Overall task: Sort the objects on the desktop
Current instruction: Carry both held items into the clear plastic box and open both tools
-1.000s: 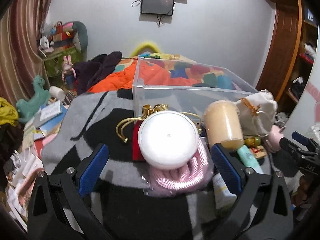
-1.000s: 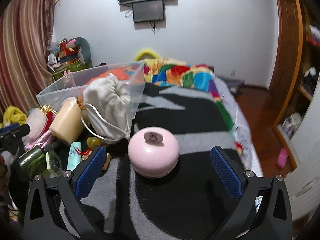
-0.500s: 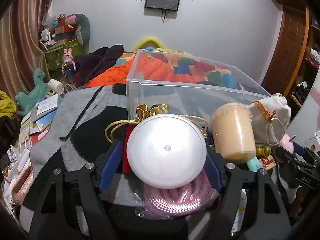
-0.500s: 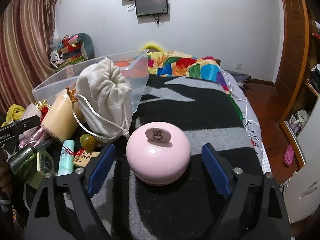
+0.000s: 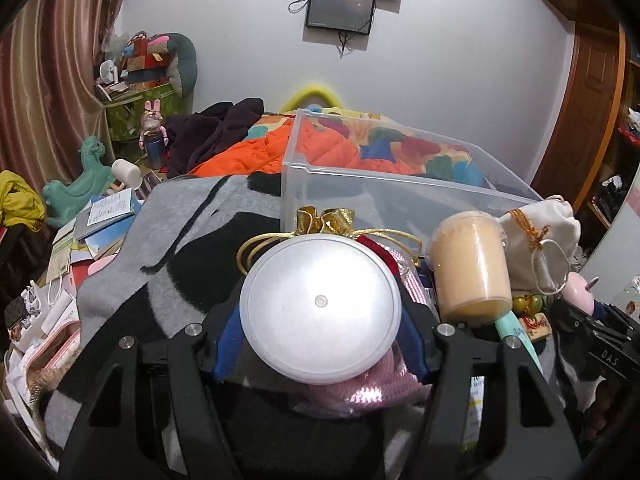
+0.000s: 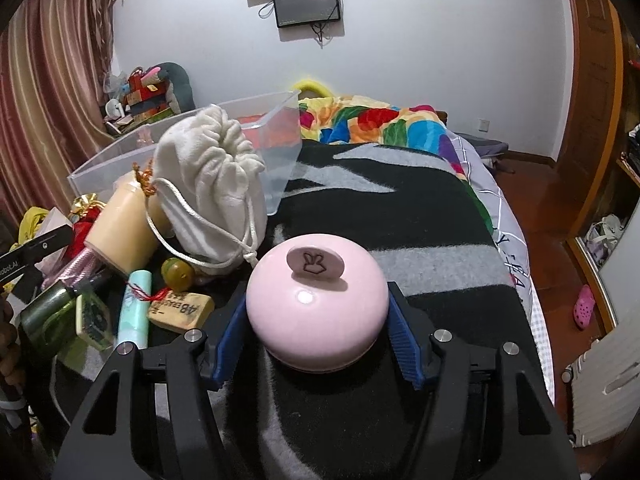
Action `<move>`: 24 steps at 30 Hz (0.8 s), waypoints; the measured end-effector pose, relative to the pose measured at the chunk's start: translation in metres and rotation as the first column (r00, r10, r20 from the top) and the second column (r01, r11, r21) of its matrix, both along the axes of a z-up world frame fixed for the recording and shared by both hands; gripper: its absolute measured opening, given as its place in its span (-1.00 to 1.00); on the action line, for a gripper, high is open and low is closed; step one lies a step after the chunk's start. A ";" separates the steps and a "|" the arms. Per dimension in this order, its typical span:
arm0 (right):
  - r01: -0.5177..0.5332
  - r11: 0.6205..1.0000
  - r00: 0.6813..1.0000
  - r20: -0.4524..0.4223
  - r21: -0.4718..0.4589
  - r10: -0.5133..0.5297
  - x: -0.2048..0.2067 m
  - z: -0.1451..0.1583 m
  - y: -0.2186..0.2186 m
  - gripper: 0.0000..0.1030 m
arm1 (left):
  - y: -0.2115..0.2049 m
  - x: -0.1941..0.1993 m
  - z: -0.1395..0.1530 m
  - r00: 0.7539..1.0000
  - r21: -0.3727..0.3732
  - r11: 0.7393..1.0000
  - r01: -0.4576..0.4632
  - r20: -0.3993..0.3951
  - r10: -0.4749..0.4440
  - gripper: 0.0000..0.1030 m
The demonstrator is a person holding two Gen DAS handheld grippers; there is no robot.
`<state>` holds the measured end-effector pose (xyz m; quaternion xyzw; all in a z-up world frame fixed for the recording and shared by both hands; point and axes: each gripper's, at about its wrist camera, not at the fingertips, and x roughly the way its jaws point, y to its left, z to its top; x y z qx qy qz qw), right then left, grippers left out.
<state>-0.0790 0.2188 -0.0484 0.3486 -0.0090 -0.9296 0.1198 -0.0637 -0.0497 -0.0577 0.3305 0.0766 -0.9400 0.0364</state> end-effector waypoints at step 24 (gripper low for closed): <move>-0.097 0.995 0.983 -0.158 0.006 0.097 0.003 0.080 -0.013 0.16 | -0.009 0.007 0.077 0.993 -0.039 0.995 0.090 -0.069 -0.093 0.26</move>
